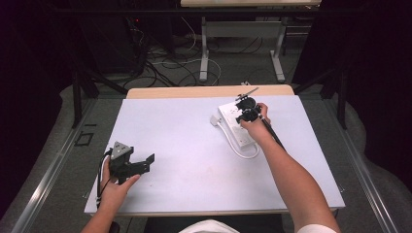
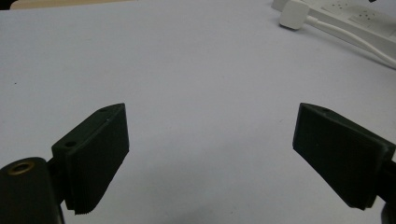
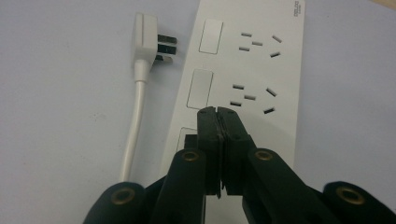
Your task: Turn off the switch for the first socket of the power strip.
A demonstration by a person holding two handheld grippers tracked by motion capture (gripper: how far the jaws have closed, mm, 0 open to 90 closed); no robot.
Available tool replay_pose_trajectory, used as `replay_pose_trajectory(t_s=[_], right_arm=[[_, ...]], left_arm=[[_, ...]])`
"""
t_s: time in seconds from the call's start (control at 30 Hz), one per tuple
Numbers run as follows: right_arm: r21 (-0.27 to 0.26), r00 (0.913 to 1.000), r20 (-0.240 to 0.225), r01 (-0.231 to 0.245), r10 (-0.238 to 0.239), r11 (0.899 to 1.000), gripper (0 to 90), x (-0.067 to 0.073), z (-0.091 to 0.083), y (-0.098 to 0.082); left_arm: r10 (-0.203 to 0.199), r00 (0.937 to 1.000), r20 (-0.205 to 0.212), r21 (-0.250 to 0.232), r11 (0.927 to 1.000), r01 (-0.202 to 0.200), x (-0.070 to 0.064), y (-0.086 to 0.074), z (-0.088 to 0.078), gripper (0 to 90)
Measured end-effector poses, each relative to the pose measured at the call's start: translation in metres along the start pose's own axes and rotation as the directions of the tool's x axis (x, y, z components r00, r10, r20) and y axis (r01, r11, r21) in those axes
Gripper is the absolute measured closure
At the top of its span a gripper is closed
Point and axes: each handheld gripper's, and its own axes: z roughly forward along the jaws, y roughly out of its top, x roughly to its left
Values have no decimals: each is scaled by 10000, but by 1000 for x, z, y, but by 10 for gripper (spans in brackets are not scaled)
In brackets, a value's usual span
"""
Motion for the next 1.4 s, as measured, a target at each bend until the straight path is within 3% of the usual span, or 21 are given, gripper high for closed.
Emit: replay_pose_trajectory(t_s=[0.33, 0.4, 0.47, 0.7, 0.83, 0.97, 1.0, 1.13, 1.3, 1.4], right_arm=[[164, 9997, -93, -204, 206, 9997, 900, 3, 9, 0], [167, 10000, -76, 24, -23, 9999, 900, 3, 10, -1], [181, 9998, -130, -131, 134, 9997, 900, 5, 12, 0], [59, 9997, -241, 8, -7, 10000, 900, 10, 17, 0], [243, 9998, -160, -112, 116, 9996, 900, 12, 20, 0], [259, 9998, -165, 128, -124, 9996, 900, 12, 22, -1], [285, 9998, -186, -81, 87, 9996, 900, 13, 22, 0], [69, 9996, -265, 5, -3, 10000, 900, 14, 23, -1], [324, 9999, -158, 58, -53, 9995, 900, 14, 22, -1], [211, 9997, -227, 28, -23, 9998, 900, 14, 22, -2]], left_arm=[[12, 10000, -13, -12, 10000, -12, 0, 0, 0, 106], [14, 10000, -8, 0, 10000, -14, 0, 0, 0, 106], [9, 10000, -3, -31, 10000, -9, 0, 0, 0, 107], [15, 10000, 0, -15, 10000, -15, 0, 0, 0, 108], [10, 10000, -4, -31, 10000, -10, 1, 0, 0, 108], [14, 10000, 8, -33, 10000, -14, 1, 0, 0, 110], [11, 10000, 13, -27, 10000, -11, 1, 0, 0, 110], [19, 10000, 13, -30, 10000, -19, 0, 0, 0, 111], [47, 10000, 17, -12, 10000, -47, 0, 0, -1, 111], [37, 10000, 15, 3, 10000, -37, 0, 0, -1, 111]])
